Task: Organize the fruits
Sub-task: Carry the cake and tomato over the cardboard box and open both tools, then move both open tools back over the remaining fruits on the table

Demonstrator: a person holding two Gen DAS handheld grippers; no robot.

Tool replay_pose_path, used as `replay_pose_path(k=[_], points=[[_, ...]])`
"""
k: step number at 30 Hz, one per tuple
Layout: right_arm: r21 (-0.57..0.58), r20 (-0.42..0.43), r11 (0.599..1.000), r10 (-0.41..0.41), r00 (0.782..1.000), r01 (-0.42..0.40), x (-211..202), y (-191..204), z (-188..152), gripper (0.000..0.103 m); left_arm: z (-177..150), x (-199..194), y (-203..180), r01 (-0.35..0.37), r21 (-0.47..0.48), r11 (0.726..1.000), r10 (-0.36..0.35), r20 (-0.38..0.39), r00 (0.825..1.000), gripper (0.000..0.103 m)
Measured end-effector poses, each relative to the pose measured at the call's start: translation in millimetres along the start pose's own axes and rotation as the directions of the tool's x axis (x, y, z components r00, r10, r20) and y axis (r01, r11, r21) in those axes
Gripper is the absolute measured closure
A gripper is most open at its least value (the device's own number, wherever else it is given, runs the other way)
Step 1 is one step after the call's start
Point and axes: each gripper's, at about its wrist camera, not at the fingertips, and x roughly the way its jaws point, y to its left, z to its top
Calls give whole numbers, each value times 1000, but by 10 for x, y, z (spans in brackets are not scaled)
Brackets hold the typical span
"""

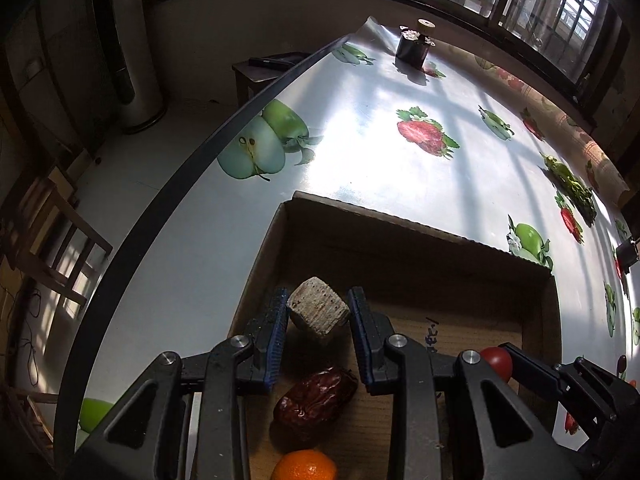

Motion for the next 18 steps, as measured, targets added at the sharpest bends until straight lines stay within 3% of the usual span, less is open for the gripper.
replay_pose_path(k=[3,6,9,11,14,18], points=[[4,5,1000,2,1000,-2,-18,-6,-1,67,-34,-30,18,10,-10,1000,-10,10,1000,73],[17,25,1000,3,1000,-3,-105,-39,-17,59,-98,-197,-21,12,0,1000,-12,47,999,72],[37,56,999,20,998,-22,-282,-95,-79,57,-206,-507,-105,-22,29,999,18,127,992,61],[40,90,999,28,996,-31,-453,-146,-158,57,-312,-791,-192,-93,37,995,83,211,974,49],[49,143,998,38,989,-46,-729,-242,-347,55,-539,-1258,-380,-168,58,984,139,334,932,34],[92,193,993,51,980,-70,-1050,-436,-698,49,-969,-1830,-680,-183,95,978,122,451,884,20]])
